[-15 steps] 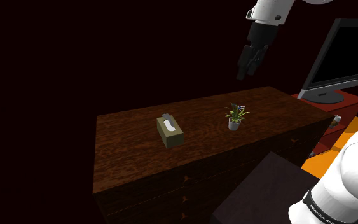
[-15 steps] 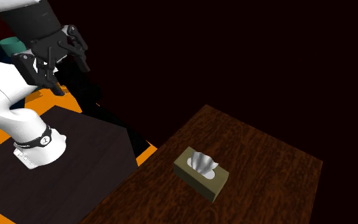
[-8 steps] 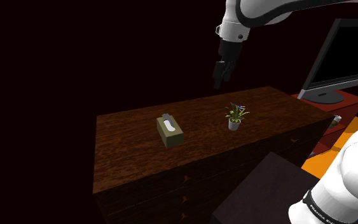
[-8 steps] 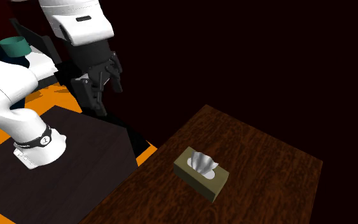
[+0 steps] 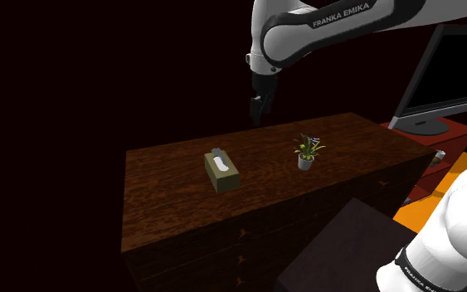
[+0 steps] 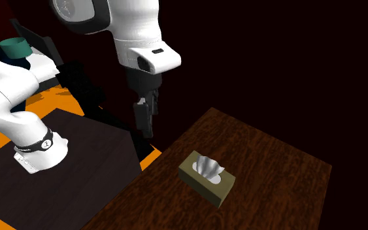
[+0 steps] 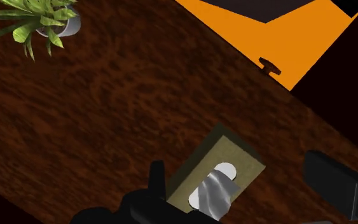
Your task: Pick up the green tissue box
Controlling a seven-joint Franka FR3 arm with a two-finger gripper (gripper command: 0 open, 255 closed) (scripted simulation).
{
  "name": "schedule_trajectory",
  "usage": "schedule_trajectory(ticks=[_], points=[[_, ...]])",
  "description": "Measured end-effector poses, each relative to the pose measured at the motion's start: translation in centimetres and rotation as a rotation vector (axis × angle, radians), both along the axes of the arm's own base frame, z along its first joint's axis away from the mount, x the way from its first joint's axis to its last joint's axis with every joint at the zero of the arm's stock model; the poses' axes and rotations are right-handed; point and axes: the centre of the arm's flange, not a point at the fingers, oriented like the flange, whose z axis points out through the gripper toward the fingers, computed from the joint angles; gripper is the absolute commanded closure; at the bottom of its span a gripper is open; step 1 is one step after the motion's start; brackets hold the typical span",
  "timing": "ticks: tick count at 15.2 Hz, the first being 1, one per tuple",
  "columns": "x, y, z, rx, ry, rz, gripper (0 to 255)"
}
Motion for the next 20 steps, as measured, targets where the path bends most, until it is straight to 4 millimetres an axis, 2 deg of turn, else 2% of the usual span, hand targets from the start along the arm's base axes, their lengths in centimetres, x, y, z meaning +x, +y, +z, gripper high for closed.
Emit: schedule_trajectory(ticks=[13,19,20], points=[[12.6,6.9,-11.6,-0.191,0.025,0.211,0],[17.5,10.1,-17.0,-0.278,0.037,0.307,0],[17.9,10.3,-17.7,-0.285,0.038,0.314,0]])
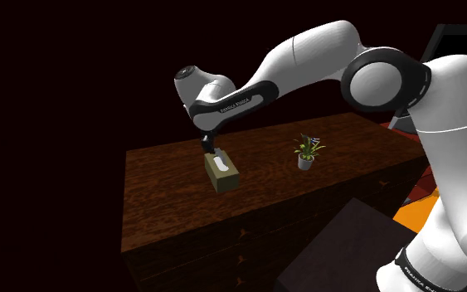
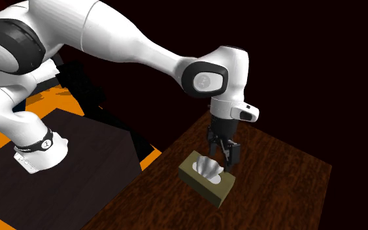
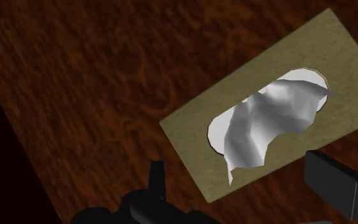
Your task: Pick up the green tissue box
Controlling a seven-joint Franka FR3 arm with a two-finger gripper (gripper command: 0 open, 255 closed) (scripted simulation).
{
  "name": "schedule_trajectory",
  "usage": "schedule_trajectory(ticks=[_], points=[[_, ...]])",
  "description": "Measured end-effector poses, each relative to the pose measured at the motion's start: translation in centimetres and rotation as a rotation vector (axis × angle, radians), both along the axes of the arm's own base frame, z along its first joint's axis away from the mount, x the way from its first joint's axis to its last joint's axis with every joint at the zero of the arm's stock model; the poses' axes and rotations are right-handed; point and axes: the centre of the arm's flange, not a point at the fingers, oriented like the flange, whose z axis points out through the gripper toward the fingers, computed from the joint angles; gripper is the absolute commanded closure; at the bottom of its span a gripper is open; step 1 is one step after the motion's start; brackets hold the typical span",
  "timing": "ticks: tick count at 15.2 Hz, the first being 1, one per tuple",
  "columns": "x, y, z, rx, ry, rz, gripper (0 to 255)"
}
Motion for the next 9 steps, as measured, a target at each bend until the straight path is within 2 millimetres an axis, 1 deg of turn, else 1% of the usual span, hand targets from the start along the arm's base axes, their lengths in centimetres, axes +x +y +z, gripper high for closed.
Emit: schedule_trajectory(ticks=[4,7,8,9], points=[[0.5,0.1,-2.3,-0.007,0.0,0.007,0],[0.3,0.3,-3.7,-0.007,0.0,0.007,0],[0.3,0.2,-4.0,-0.007,0.0,0.007,255],[0.3,0.2,-4.1,-0.007,0.0,0.007,255]])
